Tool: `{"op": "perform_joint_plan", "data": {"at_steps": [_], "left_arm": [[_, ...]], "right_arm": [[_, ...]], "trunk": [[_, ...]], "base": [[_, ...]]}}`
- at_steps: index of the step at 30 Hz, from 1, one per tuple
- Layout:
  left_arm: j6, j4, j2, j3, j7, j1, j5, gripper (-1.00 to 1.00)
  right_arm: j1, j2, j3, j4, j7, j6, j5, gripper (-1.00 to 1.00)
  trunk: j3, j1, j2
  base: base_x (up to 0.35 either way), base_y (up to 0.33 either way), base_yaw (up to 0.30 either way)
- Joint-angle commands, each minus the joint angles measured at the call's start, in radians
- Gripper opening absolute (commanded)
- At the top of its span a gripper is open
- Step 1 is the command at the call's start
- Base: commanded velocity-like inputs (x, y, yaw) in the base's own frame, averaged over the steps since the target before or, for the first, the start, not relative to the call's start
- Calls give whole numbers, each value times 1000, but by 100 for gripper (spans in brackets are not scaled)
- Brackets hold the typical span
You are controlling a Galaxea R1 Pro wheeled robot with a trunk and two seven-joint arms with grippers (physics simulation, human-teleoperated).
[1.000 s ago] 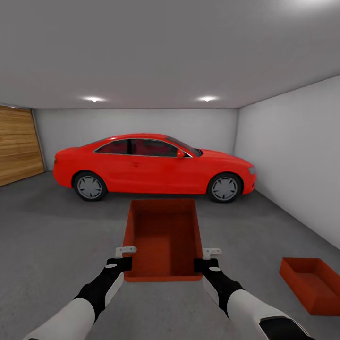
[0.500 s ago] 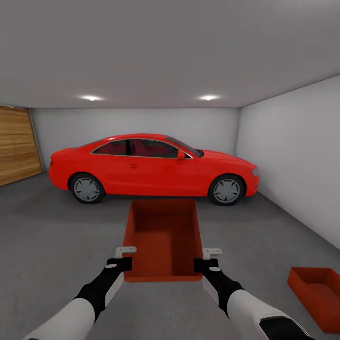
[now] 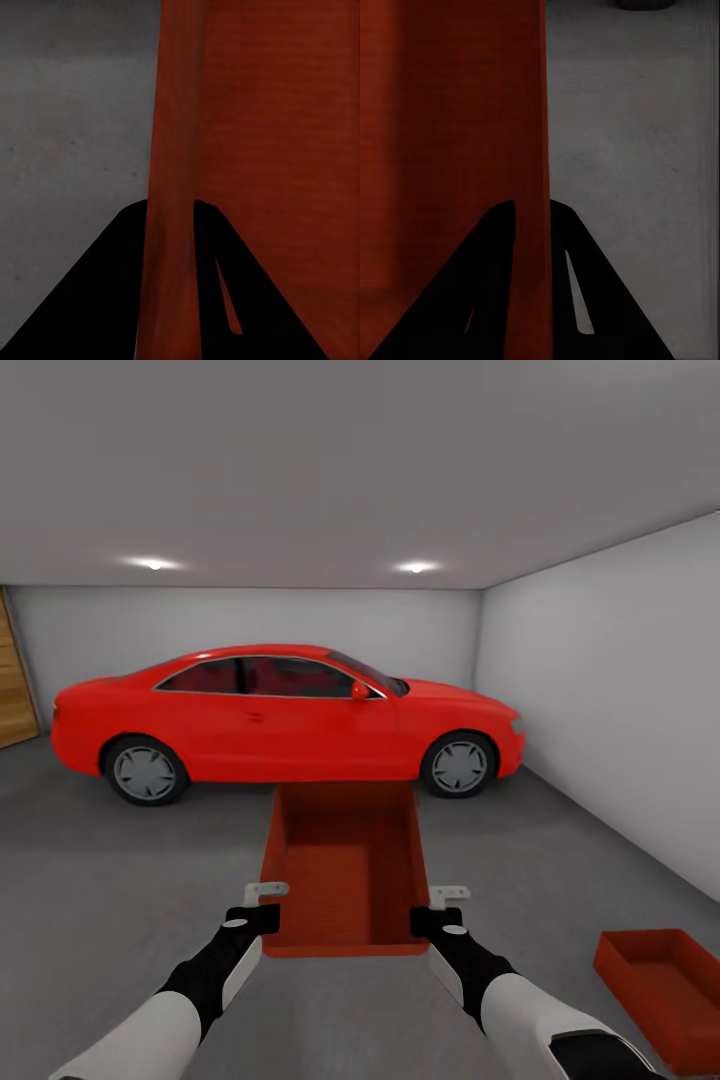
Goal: Move the two storage containers from the living room to the garage. In the garage, place one container on the floor and stack the other container on top of it (either order is fine).
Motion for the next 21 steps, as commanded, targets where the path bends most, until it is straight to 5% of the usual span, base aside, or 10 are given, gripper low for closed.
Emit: {"op": "perform_joint_plan", "data": {"at_steps": [1,13,21], "left_arm": [[7,0,3,77,82,0,6,-100],[5,0,3,76,82,0,6,-100],[5,0,3,76,83,0,6,-100]], "right_arm": [[-1,-42,-38,-3,-39,-65,14,-100],[-1,-42,-38,-3,-39,-65,14,-100],[-1,-43,-39,-3,-38,-57,14,-100]], "trunk": [[0,1,-1],[0,1,-1],[0,1,-1]], "base": [[322,0,-238],[301,0,-241],[32,0,-246]]}}
